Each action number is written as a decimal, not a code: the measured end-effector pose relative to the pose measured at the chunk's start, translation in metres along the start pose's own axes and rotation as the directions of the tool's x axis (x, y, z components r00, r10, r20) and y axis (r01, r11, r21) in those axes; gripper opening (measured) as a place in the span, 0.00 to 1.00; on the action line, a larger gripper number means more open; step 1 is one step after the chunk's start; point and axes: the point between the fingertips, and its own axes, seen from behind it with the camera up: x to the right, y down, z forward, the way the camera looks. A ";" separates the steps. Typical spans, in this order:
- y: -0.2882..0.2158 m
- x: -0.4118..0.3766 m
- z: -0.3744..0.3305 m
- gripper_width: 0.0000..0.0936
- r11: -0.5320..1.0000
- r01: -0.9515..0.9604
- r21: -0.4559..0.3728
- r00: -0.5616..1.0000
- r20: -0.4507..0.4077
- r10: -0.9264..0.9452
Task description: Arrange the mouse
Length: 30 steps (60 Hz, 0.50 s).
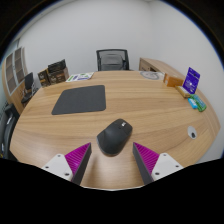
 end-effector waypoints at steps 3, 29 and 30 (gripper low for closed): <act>0.002 0.001 0.011 0.91 1.000 -0.005 -0.015 1.000 -0.004 0.005; -0.024 0.001 0.060 0.92 0.998 -0.048 -0.040 0.999 0.007 0.049; -0.025 0.000 0.061 0.92 0.998 -0.048 -0.039 0.999 0.008 0.049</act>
